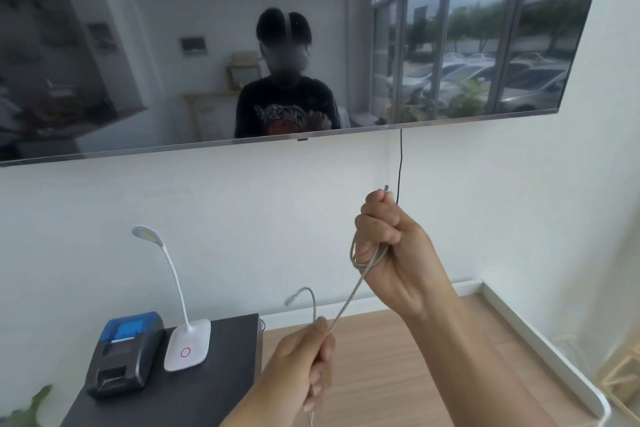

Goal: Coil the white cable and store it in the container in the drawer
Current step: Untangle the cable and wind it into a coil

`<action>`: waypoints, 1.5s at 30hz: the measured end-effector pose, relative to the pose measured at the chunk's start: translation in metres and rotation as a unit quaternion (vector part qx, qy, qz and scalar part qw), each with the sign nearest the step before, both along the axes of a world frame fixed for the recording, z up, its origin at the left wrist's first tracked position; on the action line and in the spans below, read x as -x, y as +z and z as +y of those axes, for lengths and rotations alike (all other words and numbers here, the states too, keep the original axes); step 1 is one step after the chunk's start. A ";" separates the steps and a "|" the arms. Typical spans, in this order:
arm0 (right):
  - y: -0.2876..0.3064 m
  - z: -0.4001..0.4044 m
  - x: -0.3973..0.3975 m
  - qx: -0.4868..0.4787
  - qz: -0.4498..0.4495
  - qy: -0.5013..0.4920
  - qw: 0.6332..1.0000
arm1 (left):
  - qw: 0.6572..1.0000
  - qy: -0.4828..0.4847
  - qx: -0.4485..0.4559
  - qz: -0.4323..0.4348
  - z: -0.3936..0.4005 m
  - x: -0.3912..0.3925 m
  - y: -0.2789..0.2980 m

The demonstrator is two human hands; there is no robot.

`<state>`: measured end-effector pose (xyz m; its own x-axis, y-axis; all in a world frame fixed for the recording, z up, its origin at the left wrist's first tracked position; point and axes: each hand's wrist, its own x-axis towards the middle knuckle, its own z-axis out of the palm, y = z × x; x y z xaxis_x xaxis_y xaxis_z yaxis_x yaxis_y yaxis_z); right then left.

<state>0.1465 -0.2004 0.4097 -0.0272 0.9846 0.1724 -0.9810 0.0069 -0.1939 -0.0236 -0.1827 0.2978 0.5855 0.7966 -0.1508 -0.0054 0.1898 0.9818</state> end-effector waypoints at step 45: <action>-0.023 -0.019 -0.001 0.013 -0.131 -0.119 0.984 | 0.988 0.052 0.143 0.004 -0.006 0.001 -0.010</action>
